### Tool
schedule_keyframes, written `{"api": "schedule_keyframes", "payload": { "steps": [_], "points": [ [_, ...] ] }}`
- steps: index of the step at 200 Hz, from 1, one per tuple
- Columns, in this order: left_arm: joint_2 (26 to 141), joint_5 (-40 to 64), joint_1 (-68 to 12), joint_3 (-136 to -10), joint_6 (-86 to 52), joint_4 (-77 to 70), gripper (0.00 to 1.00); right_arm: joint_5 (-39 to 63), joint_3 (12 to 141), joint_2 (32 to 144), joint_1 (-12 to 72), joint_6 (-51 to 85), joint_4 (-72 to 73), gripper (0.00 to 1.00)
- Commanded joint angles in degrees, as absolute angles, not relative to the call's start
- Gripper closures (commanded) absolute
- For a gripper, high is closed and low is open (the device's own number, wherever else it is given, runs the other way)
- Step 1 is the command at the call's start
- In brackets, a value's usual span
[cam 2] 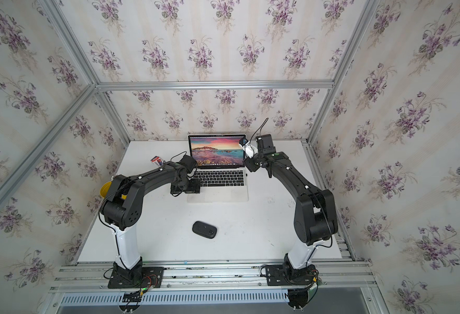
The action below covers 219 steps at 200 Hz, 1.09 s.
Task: Remove the wireless mouse receiver from the laptop
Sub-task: Take out the USB plug from the USB port.
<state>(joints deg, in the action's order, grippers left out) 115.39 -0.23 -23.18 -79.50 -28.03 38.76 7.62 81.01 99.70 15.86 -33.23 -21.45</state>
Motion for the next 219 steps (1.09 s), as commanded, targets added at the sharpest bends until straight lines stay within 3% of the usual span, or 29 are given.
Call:
{"api": "schedule_keyframes", "payload": {
  "steps": [1, 28, 61, 96, 219],
  "points": [
    [117.5, -3.6, -23.1, -78.5, -29.0, 43.6, 0.01, 10.1, 81.5, 101.5, 14.9, -44.1, -24.9, 0.31],
    [117.2, -4.7, -23.1, -78.1, -29.6, 44.5, 0.01, 9.3, 80.9, 104.5, 14.6, -59.5, -28.9, 0.33],
    [116.2, -5.1, -23.3, -76.4, -30.3, 45.3, 0.01, 5.0, 87.0, 113.5, 14.5, -69.4, -37.0, 0.45],
    [115.1, -4.5, -23.3, -74.5, -30.7, 45.6, 0.01, 0.1, 92.6, 121.9, 14.5, -73.1, -41.1, 0.46],
    [115.1, -6.3, -23.3, -76.1, -30.9, 48.1, 0.01, 9.6, 106.9, 134.4, 14.3, -79.5, -51.6, 0.51]
  ]
}}
